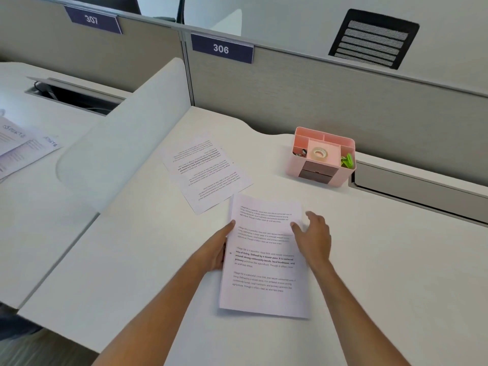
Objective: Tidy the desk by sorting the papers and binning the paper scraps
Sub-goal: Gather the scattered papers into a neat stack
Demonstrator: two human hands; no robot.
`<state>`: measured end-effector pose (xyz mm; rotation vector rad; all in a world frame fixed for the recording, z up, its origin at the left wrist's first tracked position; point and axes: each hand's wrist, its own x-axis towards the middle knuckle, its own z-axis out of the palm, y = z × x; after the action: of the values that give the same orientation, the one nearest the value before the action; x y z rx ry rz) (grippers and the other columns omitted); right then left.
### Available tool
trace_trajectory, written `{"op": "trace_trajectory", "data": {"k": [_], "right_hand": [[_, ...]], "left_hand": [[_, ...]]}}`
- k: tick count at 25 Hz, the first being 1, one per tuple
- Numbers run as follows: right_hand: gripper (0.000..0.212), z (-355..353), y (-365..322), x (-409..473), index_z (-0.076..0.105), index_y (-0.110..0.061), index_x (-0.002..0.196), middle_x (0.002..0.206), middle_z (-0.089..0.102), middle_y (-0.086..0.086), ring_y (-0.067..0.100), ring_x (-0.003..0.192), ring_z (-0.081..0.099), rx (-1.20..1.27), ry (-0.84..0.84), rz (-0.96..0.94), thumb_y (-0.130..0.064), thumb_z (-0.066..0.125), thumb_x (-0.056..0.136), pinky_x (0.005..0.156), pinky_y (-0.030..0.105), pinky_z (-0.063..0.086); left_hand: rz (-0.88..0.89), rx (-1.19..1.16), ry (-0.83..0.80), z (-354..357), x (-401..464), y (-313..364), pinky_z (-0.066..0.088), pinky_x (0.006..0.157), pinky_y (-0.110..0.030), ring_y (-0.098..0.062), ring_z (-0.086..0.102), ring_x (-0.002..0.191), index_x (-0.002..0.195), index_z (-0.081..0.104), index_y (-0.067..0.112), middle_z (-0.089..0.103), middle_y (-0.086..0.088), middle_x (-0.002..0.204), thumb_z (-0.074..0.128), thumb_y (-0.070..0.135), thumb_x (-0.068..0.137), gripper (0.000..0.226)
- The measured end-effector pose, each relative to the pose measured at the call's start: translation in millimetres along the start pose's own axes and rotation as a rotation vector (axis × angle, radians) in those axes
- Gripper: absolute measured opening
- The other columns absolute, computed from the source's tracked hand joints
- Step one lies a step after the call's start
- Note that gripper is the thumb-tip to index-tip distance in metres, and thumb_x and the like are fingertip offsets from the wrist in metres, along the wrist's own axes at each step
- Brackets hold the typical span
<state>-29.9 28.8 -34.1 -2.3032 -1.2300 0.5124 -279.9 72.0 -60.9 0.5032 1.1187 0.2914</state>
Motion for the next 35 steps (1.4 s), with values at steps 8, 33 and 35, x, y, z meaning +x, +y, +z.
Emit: {"op": "trace_trajectory", "data": {"k": [8, 33, 35], "right_hand": [[0.048, 50.1, -103.9, 77.8, 0.043, -0.005, 0.136, 0.137, 0.048, 0.015, 0.035, 0.125, 0.043, -0.125, -0.233, -0.239, -0.031, 0.050, 0.096, 0.100, 0.043, 0.039], [0.020, 75.4, -159.2, 119.0, 0.061, -0.008, 0.066, 0.077, 0.069, 0.012, 0.032, 0.069, 0.066, 0.518, -0.221, 0.132, 0.008, 0.051, 0.072, 0.072, 0.042, 0.059], [0.024, 58.5, -138.7, 117.8, 0.066, -0.008, 0.072, 0.087, 0.072, 0.016, 0.026, 0.066, 0.066, 0.700, -0.234, 0.218, 0.013, 0.055, 0.076, 0.074, 0.041, 0.061]], "left_hand": [[0.038, 0.036, 0.125, 10.4, 0.7, 1.4, 0.058, 0.084, -0.047, -0.032, 0.073, 0.093, 0.114, 0.068, 0.007, 0.075, -0.015, 0.101, 0.077, 0.047, 0.076, 0.056], [0.105, 0.009, 0.249, 15.5, 3.5, 2.7, 0.057, 0.088, -0.049, -0.032, 0.073, 0.091, 0.108, 0.071, 0.005, 0.076, -0.014, 0.097, 0.075, 0.056, 0.074, 0.062], [0.116, -0.039, 0.238, 18.7, -0.4, 3.9, 0.054, 0.093, -0.051, -0.034, 0.071, 0.098, 0.114, 0.069, 0.008, 0.074, -0.015, 0.105, 0.064, 0.059, 0.082, 0.060]]}}
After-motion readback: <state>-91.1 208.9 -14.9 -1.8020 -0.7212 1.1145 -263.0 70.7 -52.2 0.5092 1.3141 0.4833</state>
